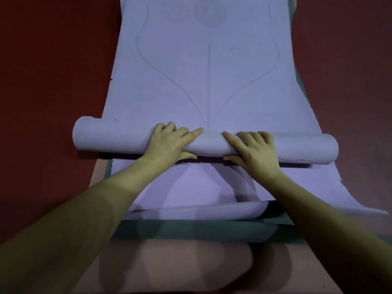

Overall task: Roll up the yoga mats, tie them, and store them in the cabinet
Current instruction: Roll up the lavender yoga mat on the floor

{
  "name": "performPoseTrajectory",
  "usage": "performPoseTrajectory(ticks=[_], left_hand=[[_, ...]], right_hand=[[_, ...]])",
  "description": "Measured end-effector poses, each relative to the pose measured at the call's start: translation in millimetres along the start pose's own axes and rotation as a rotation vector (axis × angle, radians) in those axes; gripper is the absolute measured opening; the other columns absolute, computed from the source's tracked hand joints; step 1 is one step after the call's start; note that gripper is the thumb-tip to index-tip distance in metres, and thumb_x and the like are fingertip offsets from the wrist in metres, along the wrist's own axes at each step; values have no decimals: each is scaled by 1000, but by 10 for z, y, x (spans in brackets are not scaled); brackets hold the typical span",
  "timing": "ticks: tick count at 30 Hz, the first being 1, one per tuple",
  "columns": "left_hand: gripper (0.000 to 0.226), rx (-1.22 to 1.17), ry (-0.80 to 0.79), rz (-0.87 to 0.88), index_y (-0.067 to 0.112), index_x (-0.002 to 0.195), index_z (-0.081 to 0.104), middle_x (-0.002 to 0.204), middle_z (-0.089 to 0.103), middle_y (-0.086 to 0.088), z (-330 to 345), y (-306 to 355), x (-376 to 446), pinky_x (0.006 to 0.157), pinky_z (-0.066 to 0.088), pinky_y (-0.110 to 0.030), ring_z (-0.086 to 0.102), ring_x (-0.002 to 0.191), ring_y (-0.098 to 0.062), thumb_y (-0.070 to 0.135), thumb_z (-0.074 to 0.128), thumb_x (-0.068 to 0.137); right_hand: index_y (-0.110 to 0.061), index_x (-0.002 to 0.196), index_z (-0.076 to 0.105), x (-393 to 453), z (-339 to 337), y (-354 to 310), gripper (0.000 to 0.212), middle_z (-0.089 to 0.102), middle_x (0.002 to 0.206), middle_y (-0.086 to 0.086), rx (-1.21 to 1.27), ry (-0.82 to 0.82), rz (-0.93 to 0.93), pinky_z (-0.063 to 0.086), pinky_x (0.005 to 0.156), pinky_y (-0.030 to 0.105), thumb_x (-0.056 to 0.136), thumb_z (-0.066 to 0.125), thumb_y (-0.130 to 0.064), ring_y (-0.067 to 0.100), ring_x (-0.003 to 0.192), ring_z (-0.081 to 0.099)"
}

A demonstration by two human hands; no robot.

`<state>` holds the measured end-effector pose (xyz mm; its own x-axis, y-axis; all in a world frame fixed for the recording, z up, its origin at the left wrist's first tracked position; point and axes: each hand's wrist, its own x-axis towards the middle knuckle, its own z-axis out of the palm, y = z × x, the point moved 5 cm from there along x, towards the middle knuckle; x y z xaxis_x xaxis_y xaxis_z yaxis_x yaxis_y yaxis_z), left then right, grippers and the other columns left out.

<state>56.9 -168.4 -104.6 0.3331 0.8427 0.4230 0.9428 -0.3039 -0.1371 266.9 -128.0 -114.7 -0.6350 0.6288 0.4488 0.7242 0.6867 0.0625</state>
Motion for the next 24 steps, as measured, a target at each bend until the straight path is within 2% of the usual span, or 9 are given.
performPoseTrajectory(ticks=[2, 7, 14, 18, 22, 24], left_hand=[[73, -8, 19, 33, 26, 123, 61, 78, 65, 4, -65, 82, -116, 57, 40, -31, 52, 60, -23, 71, 55, 65], [70, -51, 10, 39, 24, 124, 62, 79, 65, 3, -210, 250, -407, 56, 40, -32, 52, 60, -23, 69, 51, 71], [67, -105, -29, 28, 25, 125, 62, 88, 66, 5, -337, 423, -810, 66, 29, -33, 53, 68, -22, 67, 43, 76], [75, -123, -71, 17, 26, 124, 63, 91, 67, 5, -274, 348, -739, 64, 38, -32, 56, 69, -23, 73, 39, 71], [80, -160, -118, 32, 24, 121, 65, 86, 69, 2, -193, 182, -536, 56, 43, -30, 60, 65, -24, 76, 34, 68], [79, -128, -102, 61, 22, 125, 62, 92, 69, -1, -161, 175, -523, 57, 44, -32, 60, 67, -26, 74, 35, 72]], right_hand=[[-28, 131, 46, -136, -91, -58, 57, 66, 103, 3, 23, -8, -8, 37, 84, 42, 86, 47, -63, 27, 86, 61], [-28, 131, 47, -355, -262, -245, 57, 66, 100, 3, 59, -42, -19, 37, 79, 40, 87, 46, -63, 27, 83, 62], [-22, 129, 58, -660, -376, -472, 60, 65, 99, 7, 72, -81, -61, 38, 76, 40, 88, 46, -64, 29, 83, 60], [-18, 130, 58, -603, -367, -489, 60, 63, 112, 13, 44, -75, -57, 40, 83, 43, 89, 48, -60, 32, 96, 60], [-15, 135, 47, -579, -332, -606, 49, 60, 125, 15, -29, -6, -10, 36, 97, 49, 94, 48, -41, 35, 113, 52], [-16, 138, 46, -588, -293, -630, 50, 57, 131, 14, -24, -43, 19, 34, 102, 52, 97, 41, -44, 35, 119, 50]])
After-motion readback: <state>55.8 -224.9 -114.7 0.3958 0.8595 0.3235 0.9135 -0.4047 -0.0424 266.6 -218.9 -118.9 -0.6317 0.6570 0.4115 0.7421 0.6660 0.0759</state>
